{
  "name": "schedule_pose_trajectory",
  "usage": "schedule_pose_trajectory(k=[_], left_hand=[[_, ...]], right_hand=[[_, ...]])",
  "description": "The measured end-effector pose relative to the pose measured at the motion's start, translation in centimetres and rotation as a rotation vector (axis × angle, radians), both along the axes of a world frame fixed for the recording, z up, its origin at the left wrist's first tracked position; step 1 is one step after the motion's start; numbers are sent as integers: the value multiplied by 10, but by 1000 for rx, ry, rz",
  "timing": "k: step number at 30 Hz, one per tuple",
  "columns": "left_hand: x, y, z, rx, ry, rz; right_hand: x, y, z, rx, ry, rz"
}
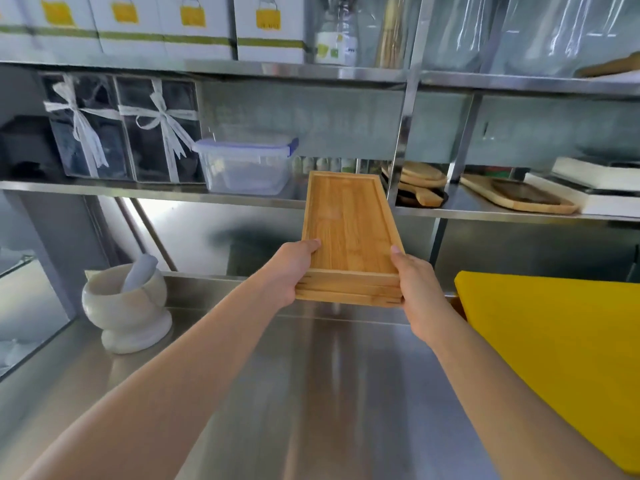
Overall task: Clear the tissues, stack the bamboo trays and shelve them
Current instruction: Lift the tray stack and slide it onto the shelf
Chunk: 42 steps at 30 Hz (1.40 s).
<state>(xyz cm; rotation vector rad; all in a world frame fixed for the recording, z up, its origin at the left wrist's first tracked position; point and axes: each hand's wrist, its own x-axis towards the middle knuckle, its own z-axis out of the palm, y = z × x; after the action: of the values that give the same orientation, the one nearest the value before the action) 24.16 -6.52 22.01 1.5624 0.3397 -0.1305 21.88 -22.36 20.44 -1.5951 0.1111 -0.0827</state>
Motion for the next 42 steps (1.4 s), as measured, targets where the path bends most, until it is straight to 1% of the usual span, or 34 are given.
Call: schedule_pose_trajectory(k=[5,9,13,19,21,23,25,26,28,29,31,35,38,42], left_hand=[[61,7,20,-30,-12,9],[97,9,24,-56,2,-6],[134,13,24,-56,-23,21],[164,9,17,-87,-8,25],[167,10,13,-145,-54,-33],[165,12,6,-225,-162,-135],[158,16,-9,-239,-312,-222],[155,17,-18,-224,-383,-253],[149,20,-36,-170,-497,-273],[147,21,-43,-133,-536,-259],[147,24,-51,-68,-578,-204],[149,28,-54,67,-604,-86],[157,33,-51,110,-605,-21],[173,36,-49,158,-538,117]], right_hand=[[64,7,19,-4,23,19],[108,10,26,-20,59,-15],[150,14,22,37,99,-42],[180,10,20,127,150,-97],[185,7,20,180,133,-93],[184,4,19,249,76,-55],[182,-1,14,315,-4,46],[179,-4,8,315,-48,121],[169,-8,-4,252,-136,253],[164,-10,-11,185,-167,285],[158,-13,-20,20,-210,282],[162,-9,-24,-202,-243,164],[172,-2,-24,-348,-274,137],[197,5,-23,-367,-253,132]])
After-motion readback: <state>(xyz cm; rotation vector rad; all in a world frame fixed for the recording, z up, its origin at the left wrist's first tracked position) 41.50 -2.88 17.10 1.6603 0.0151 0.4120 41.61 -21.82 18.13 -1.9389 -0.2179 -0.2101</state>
